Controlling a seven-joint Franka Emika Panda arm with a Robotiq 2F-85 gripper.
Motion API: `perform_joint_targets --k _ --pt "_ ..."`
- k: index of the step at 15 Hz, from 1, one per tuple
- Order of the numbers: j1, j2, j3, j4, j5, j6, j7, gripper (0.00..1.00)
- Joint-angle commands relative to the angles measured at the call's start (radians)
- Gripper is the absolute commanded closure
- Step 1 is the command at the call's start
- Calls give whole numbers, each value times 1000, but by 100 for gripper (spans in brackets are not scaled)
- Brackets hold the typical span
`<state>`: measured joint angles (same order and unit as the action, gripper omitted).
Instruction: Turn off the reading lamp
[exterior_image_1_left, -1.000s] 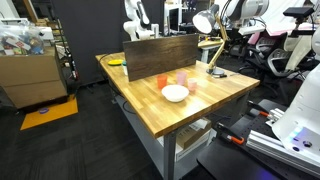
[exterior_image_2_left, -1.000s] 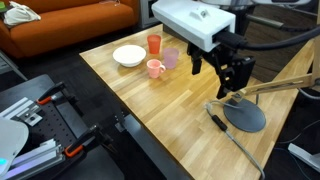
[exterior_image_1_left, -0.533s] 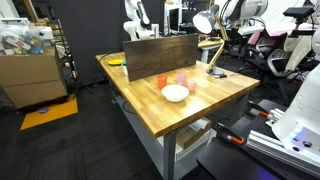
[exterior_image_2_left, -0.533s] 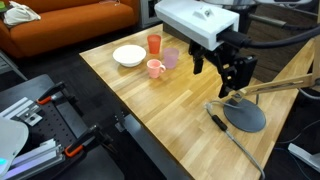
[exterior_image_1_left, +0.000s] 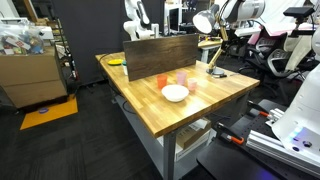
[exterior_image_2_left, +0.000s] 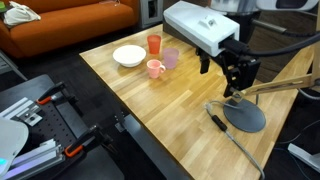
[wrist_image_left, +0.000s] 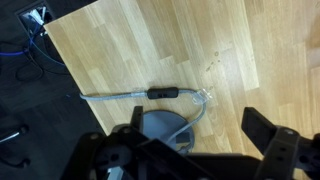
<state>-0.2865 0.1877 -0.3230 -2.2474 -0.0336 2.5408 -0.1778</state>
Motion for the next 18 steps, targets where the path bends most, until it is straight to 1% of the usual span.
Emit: perform_joint_targets --k 1,5,8,12,16,17,18 --pt "-31 113 39 83 58 3 -35 0" --pt "-37 235 41 174 40 -5 2 0" --pt "-51 298 39 247 35 -12 18 0" --pt "-82 352 55 327 55 -34 15 0" --pt "-100 384 70 366 65 -50 17 1" --pt "-107 391 76 375 73 -56 15 25" --pt "-114 397 82 381 83 -54 12 26"
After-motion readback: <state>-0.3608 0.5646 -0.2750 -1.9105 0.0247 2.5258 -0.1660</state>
